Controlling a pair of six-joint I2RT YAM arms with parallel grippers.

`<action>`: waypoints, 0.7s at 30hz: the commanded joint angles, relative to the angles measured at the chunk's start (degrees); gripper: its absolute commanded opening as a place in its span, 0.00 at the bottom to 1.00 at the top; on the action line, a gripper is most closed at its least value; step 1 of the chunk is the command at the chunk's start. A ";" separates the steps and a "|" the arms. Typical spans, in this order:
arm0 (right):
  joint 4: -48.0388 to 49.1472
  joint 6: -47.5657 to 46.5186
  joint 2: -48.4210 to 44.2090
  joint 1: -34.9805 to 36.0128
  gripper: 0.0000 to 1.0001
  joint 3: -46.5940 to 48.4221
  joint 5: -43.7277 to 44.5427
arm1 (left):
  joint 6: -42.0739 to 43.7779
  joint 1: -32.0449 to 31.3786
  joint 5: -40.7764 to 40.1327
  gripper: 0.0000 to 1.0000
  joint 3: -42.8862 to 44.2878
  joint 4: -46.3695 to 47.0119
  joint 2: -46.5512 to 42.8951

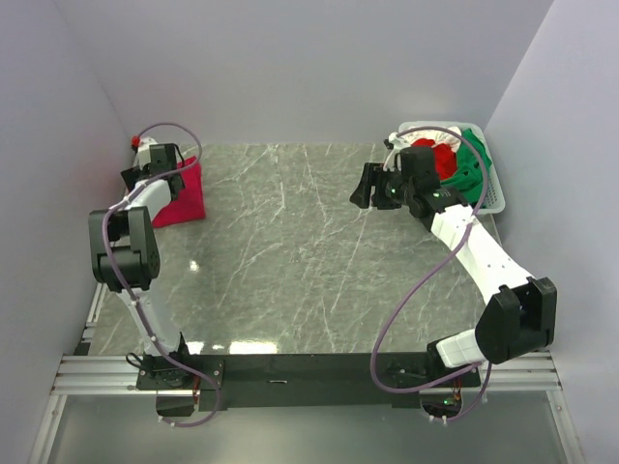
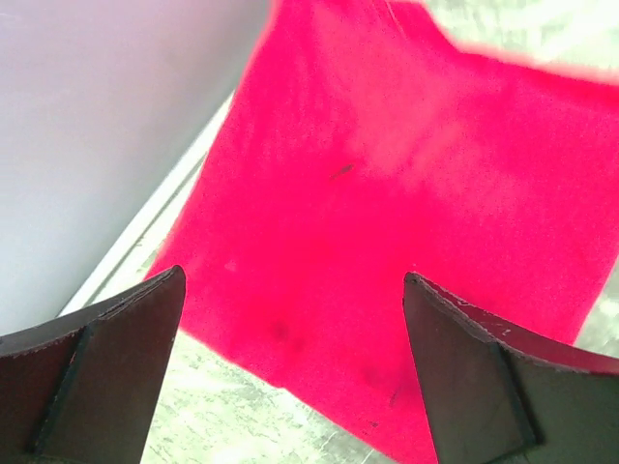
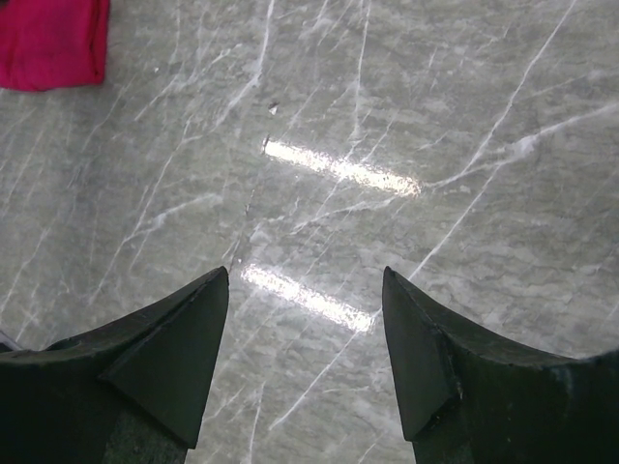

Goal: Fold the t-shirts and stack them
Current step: Neatly place the folded tshirt to the corner

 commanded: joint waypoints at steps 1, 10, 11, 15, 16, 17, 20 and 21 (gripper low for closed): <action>1.84 -0.17 -2.17 -0.34 0.72 -0.50 -0.69 | -4.53 -0.15 -8.62 0.99 -2.11 6.04 -5.44; 1.67 -0.08 -3.32 -0.34 0.72 -1.11 0.27 | -4.80 -4.10 -12.05 0.99 -8.27 8.77 -17.47; 1.75 -0.08 -3.49 -0.34 0.72 -1.29 0.45 | -4.89 -5.68 -12.05 0.99 -8.62 7.90 -18.53; 2.98 -0.35 -4.90 -0.34 0.72 -3.31 1.50 | -11.01 -12.36 -8.98 0.99 -10.82 -0.25 -25.98; 3.07 -0.43 -5.07 -0.34 0.72 -3.66 1.94 | -12.26 -13.85 -8.46 0.99 -12.56 -0.89 -27.31; 3.25 -0.43 -5.34 -0.25 0.72 -4.36 2.81 | -14.27 -17.08 -7.32 0.99 -13.71 -1.51 -30.11; 3.78 -0.43 -6.39 -0.43 0.72 -6.11 4.22 | -17.44 -23.24 -2.76 0.99 -18.63 -2.57 -35.82; 3.78 -0.43 -7.00 -0.34 0.72 -6.47 4.40 | -18.06 -24.49 -1.08 0.99 -20.73 -2.57 -37.33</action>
